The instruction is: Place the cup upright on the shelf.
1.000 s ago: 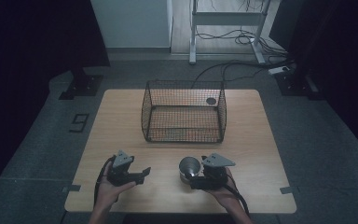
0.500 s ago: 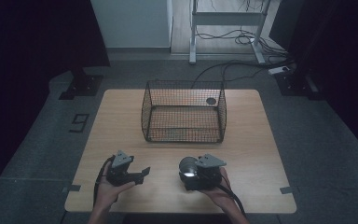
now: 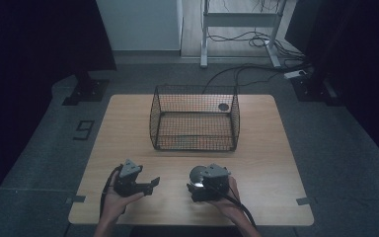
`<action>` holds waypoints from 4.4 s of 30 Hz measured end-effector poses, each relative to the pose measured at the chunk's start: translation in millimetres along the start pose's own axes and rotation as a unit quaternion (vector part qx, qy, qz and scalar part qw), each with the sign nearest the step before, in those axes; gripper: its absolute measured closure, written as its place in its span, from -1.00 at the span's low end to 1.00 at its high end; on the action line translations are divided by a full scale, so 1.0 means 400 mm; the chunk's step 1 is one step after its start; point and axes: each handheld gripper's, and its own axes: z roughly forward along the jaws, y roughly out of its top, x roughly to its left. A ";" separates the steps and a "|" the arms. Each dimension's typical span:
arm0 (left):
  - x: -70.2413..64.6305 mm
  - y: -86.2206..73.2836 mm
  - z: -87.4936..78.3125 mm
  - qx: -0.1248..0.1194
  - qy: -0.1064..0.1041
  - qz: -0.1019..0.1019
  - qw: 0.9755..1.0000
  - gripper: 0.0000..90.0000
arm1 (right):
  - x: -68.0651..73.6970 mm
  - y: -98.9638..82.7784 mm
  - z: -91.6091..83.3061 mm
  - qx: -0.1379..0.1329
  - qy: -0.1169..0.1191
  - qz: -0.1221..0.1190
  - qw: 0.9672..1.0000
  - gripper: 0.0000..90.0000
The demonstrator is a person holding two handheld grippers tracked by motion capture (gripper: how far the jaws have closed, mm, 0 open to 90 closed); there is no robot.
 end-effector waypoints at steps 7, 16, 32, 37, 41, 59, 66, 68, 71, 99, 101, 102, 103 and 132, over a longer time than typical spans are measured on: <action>0.001 0.001 -0.003 -0.002 0.002 0.000 1.000 -0.61 | -0.006 -0.010 0.010 -0.005 -0.008 -0.016 1.000 -0.70; 0.004 0.002 -0.007 -0.004 0.003 -0.002 1.000 -0.61 | -0.010 -0.008 0.009 -0.002 -0.002 -0.019 1.000 -0.69; 0.005 0.003 -0.012 -0.005 0.003 -0.002 1.000 -0.61 | -0.020 0.019 -0.039 -0.031 0.020 -0.011 0.999 -0.69; 0.011 0.002 -0.012 -0.008 0.004 -0.008 1.000 -0.61 | -0.027 0.032 -0.057 -0.037 0.022 -0.011 0.999 -0.69; 0.007 -0.001 0.000 0.001 0.002 -0.005 1.000 -0.61 | -0.032 0.045 -0.075 -0.045 0.024 -0.011 0.999 -0.69; 0.014 0.007 -0.026 -0.021 -0.019 -0.016 0.999 -0.61 | -0.033 0.118 -0.091 -0.055 0.035 -0.016 0.998 -0.69; 0.005 0.013 -0.036 -0.028 -0.032 -0.013 0.999 -0.61 | -0.056 0.158 -0.106 -0.063 0.039 -0.009 0.997 -0.69; 0.004 0.013 -0.035 -0.027 -0.031 -0.013 0.999 -0.61 | -0.061 0.165 -0.107 -0.064 0.040 -0.006 0.997 -0.69; 0.003 0.014 -0.037 -0.027 -0.030 -0.011 0.999 -0.61 | -0.070 0.175 -0.109 -0.065 0.040 -0.004 0.997 -0.69; 0.007 0.015 -0.049 -0.034 -0.026 -0.013 0.999 -0.61 | -0.110 0.285 -0.103 -0.080 0.058 0.010 0.995 -0.69; 0.013 0.014 -0.053 -0.037 -0.022 -0.017 0.999 -0.61 | -0.118 0.297 -0.104 -0.081 0.061 0.012 0.995 -0.69; 0.013 0.014 -0.053 -0.037 -0.022 -0.017 0.999 -0.61 | -0.118 0.297 -0.104 -0.081 0.061 0.012 0.995 -0.69; 0.016 0.014 -0.055 -0.038 -0.022 -0.017 0.999 -0.61 | -0.120 0.299 -0.104 -0.081 0.061 0.011 0.995 -0.69; 0.010 0.013 -0.041 -0.033 -0.030 -0.016 0.999 -0.61 | -0.165 0.394 -0.058 -0.065 0.052 0.016 0.996 -0.69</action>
